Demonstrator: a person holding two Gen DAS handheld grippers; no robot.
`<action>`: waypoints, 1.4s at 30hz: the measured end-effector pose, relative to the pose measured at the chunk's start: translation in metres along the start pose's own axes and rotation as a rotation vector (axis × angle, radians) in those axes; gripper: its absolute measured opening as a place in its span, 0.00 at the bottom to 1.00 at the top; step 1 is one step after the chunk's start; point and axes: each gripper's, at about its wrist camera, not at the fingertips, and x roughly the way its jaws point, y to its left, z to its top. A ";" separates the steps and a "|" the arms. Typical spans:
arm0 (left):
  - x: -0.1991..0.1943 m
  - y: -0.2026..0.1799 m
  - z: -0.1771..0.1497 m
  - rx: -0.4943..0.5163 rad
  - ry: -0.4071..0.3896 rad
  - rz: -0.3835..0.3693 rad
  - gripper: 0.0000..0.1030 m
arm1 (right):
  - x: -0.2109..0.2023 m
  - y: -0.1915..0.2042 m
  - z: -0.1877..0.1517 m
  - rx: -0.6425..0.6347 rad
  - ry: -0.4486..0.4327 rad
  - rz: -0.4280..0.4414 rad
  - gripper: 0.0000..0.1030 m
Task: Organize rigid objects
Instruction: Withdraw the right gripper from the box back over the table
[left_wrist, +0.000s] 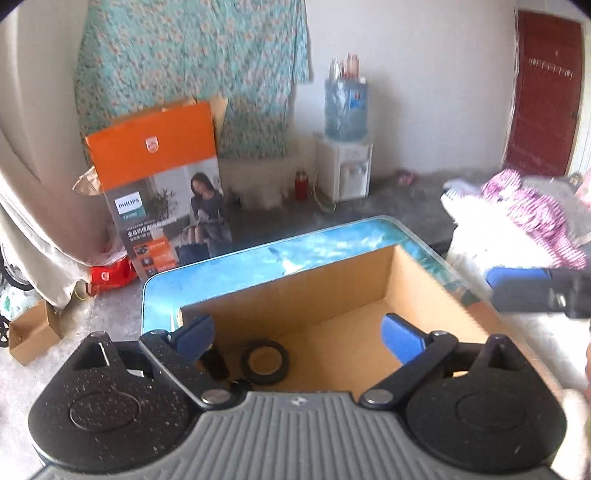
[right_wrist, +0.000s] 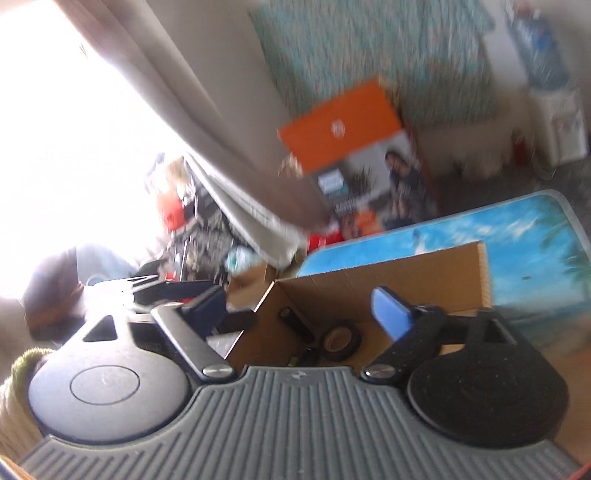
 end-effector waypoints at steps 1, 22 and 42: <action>-0.010 -0.003 -0.004 -0.016 -0.014 0.001 0.95 | -0.015 0.003 -0.010 -0.002 -0.017 -0.016 0.92; -0.053 -0.070 -0.133 -0.196 0.053 0.020 1.00 | -0.092 0.025 -0.139 -0.266 0.007 -0.484 0.99; -0.031 -0.092 -0.129 -0.208 -0.015 -0.138 1.00 | -0.096 -0.023 -0.140 -0.211 0.008 -0.572 0.99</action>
